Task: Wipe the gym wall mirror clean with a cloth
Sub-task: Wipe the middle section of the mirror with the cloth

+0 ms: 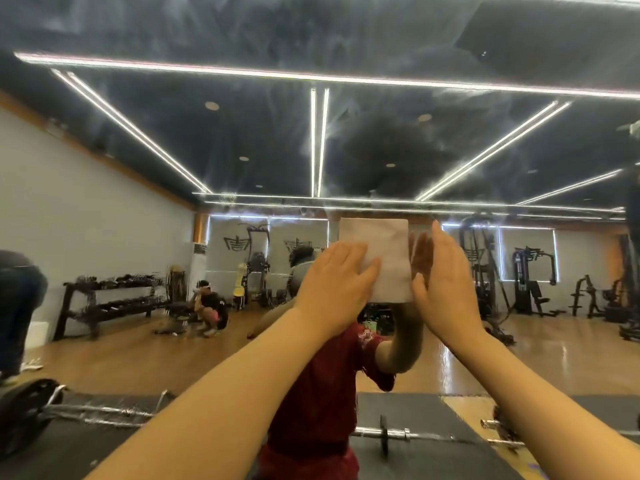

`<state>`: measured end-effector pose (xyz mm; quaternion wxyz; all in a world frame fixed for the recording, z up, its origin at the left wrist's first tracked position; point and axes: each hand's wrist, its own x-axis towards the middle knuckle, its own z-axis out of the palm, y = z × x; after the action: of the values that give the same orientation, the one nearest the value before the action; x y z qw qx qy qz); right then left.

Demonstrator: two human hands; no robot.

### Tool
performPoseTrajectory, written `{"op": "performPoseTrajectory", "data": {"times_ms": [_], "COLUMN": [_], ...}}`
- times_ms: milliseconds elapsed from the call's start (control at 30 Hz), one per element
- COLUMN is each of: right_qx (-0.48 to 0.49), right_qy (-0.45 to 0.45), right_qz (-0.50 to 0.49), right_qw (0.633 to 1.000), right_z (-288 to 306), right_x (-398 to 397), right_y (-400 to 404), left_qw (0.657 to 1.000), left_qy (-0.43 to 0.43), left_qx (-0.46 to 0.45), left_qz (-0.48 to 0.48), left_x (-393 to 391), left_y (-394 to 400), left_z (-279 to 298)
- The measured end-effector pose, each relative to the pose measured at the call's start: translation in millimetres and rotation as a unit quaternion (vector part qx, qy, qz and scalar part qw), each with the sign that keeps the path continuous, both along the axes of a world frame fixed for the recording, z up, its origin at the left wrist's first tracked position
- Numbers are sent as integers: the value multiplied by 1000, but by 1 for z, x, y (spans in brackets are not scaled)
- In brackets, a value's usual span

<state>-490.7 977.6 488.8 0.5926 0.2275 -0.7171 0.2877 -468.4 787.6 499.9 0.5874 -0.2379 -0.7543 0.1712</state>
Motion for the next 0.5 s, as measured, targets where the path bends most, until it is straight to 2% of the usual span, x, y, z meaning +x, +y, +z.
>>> {"op": "performPoseTrajectory", "data": {"times_ms": [133,200,333,433,500], "right_qx": [43,34,30,27,34], "right_qy": [-64,-66,-69,-71,-62], "right_qz": [-69,-68,-92,-95,-108], "right_qw": [995,995,993,993,992], "right_z": [-5,-5,-5,-7,-8], "right_x": [-8,-8,-8,-9,-11], "right_y": [1,-2,-4,-3,-6], "left_qw": [999,999,999,992,982], "left_qy": [5,-9,-34,-11,-30], "left_qx": [22,43,26,123,187], "left_qz": [23,8,34,-1,9], "left_x": [-10,-19,-21,-7,1], "left_y": [16,16,0,-40,-66], "left_z": [0,0,6,35,64]}}
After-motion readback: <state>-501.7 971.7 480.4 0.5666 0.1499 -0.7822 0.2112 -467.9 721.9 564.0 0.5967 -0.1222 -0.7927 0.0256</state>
